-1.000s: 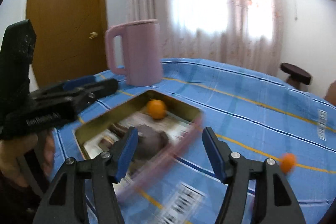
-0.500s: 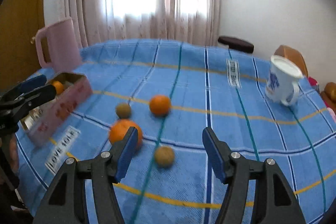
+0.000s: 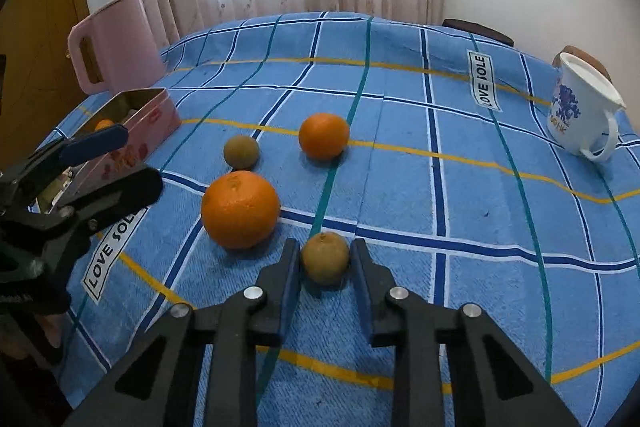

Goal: Organize fruits
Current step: 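Move the right tool to a small brown fruit and close on it, then close the left tool on a large orange and lift it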

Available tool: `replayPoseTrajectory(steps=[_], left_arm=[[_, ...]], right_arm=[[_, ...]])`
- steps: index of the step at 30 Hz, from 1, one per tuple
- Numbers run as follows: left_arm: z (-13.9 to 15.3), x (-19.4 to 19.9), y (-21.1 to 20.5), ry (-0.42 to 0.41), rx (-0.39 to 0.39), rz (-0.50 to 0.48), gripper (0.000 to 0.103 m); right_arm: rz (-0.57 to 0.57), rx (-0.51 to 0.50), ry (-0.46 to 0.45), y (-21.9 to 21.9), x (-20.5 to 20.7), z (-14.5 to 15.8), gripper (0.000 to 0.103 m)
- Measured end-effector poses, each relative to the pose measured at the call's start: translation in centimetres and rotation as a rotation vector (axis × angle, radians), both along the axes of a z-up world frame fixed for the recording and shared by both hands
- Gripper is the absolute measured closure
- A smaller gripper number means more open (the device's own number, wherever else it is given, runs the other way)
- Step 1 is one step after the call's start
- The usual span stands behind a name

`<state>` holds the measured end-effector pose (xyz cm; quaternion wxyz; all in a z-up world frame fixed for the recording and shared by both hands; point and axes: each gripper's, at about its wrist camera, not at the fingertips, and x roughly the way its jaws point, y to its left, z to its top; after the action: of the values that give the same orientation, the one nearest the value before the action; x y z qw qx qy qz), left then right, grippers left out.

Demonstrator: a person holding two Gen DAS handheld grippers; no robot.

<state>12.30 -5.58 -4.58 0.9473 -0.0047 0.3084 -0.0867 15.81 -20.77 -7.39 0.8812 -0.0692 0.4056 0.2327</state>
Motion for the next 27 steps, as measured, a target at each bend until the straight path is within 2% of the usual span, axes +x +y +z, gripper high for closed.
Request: replayPoseTrajectory(steps=[6,15,18,20,22,27], left_arm=[[-0.3,0.5,-1.6,0.023,0.000,-0.041,0.015],[-1.4,2.5,-3.5,0.118,-0.001,-0.111,0.020],[-2.1,3.3,-4.0,0.175,-0.001,-0.141,0.029],[-2.4,3.6,-4.0,0.199,-0.014,-0.149,0.045],[-2.8,4.0,-4.0,0.229,-0.027,-0.158,0.053],[-2.7,3.6,-3.8,0.217,-0.047,-0.146,0.053]], right_arm=[[-0.084,0.014,-0.057,-1.3,-0.4,0.9,0.076],[-0.148,0.047,-0.036,-2.7,0.3,0.8,0.076],[-0.151,0.055,-0.038,-2.8,0.4,0.9,0.076],[-0.148,0.051,-0.038,-2.6,0.4,0.9,0.076],[-0.141,0.044,-0.044,-2.4,0.3,0.9,0.076],[-0.131,0.069,-0.060,-2.7,0.0,1.1,0.076]])
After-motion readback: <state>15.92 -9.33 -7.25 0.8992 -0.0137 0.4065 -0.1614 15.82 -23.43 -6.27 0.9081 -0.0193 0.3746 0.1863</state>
